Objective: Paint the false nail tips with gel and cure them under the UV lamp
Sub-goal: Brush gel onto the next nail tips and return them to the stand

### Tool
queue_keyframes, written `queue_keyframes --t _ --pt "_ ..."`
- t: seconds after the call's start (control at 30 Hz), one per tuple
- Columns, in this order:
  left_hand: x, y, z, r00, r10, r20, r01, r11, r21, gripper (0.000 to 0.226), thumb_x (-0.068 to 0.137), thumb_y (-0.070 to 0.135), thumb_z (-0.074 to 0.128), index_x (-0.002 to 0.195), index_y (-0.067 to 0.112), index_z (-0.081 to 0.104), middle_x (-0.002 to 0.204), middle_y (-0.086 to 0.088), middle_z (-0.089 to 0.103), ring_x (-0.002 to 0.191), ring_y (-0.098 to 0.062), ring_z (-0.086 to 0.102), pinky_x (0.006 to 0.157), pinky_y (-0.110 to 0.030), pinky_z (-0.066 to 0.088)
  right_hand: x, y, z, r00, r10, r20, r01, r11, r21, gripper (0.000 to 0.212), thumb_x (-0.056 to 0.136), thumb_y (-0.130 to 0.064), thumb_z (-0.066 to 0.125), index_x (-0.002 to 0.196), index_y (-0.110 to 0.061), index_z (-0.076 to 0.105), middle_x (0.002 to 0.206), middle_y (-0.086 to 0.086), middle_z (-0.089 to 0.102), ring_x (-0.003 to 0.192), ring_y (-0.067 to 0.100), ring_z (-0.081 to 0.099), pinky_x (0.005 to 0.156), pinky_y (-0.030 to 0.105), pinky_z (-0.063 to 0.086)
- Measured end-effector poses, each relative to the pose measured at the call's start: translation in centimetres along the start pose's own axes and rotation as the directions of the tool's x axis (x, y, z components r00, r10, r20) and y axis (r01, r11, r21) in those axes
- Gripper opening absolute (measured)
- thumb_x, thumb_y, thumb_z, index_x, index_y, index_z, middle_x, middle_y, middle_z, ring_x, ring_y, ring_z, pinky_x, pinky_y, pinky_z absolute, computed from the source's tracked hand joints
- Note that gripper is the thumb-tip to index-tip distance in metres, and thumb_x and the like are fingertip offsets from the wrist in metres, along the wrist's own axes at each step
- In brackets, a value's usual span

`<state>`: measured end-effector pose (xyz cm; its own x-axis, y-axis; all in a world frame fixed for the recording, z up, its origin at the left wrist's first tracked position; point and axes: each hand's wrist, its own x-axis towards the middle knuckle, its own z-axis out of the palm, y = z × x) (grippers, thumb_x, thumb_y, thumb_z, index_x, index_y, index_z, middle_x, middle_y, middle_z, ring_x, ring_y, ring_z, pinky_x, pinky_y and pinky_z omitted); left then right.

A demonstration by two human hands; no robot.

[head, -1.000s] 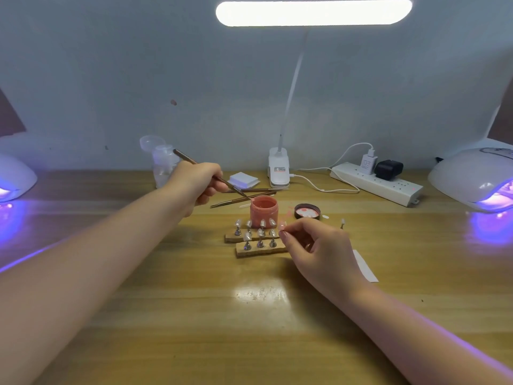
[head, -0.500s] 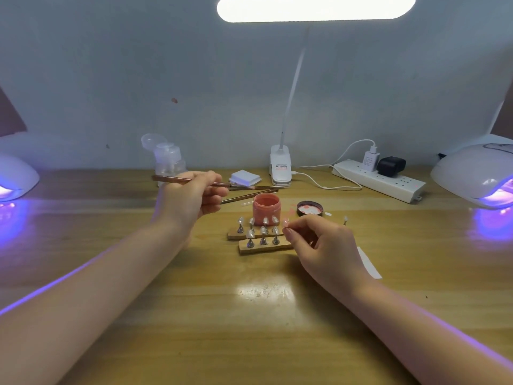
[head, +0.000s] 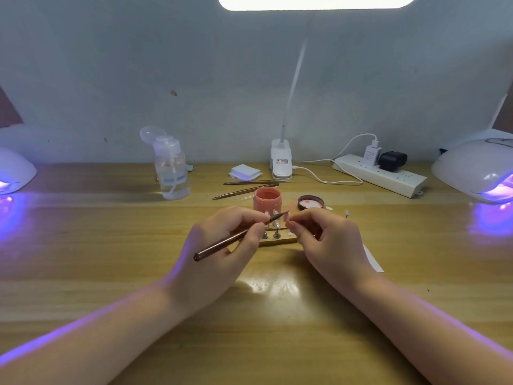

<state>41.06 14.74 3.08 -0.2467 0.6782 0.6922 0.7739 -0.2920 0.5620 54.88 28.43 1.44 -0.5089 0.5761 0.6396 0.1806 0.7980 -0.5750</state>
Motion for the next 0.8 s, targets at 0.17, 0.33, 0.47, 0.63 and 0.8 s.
queue_keyframes --t 0.17,0.33,0.47,0.63,0.8 --pt "-0.29 -0.14 -0.29 1.000 -0.014 0.004 0.014 0.997 -0.071 0.022 0.087 0.028 0.051 0.089 0.016 0.070 0.079 0.012 0.068 0.077 -0.006 0.064 0.066 -0.012 0.045 0.03 0.16 0.10 1.000 0.006 0.000 -0.006 1.000 -0.006 0.007 0.084 -0.011 0.072 0.090 -0.012 0.076 0.073 -0.014 0.064 0.065 0.002 0.059 0.062 0.014 0.046" --pt "-0.41 0.04 0.06 0.999 -0.013 -0.038 0.011 0.998 -0.064 0.025 0.089 0.031 0.052 0.098 0.017 0.070 0.084 0.011 0.070 0.083 -0.006 0.066 0.069 -0.014 0.049 -0.06 0.28 0.11 1.000 -0.006 -0.010 0.006 1.000 0.008 0.007 0.084 -0.010 0.072 0.091 -0.012 0.076 0.077 -0.007 0.070 0.071 0.007 0.062 0.064 0.019 0.049" --pt "-0.68 0.01 0.09 1.000 -0.021 0.012 0.022 0.996 -0.088 0.026 0.088 0.031 0.051 0.091 0.014 0.070 0.082 0.005 0.070 0.080 -0.013 0.066 0.068 -0.027 0.051 -0.11 0.23 0.17 1.000 -0.014 -0.020 0.014 1.000 0.000 0.006 0.084 -0.010 0.073 0.090 -0.011 0.075 0.077 -0.005 0.071 0.070 0.008 0.062 0.064 0.019 0.048" --pt "-0.68 0.21 0.13 0.999 -0.039 -0.038 0.035 0.994 -0.104 0.022 0.091 0.029 0.052 0.096 0.016 0.068 0.082 0.005 0.069 0.080 -0.013 0.065 0.067 -0.022 0.050 -0.07 0.20 0.06 1.000 -0.015 -0.002 0.015 1.000 0.004 0.007 0.085 -0.010 0.072 0.091 -0.010 0.075 0.077 -0.008 0.069 0.070 0.009 0.063 0.066 0.023 0.050" --pt "-0.73 0.08 0.15 0.997 -0.077 0.017 0.079 0.990 -0.120 0.022 0.090 0.031 0.052 0.093 0.017 0.069 0.081 0.002 0.069 0.080 -0.018 0.065 0.069 -0.037 0.051 -0.01 0.18 0.06 1.000 -0.011 0.019 0.011 1.000 0.012 0.008 0.087 -0.011 0.070 0.093 -0.009 0.074 0.077 -0.005 0.069 0.071 0.012 0.063 0.068 0.030 0.051"
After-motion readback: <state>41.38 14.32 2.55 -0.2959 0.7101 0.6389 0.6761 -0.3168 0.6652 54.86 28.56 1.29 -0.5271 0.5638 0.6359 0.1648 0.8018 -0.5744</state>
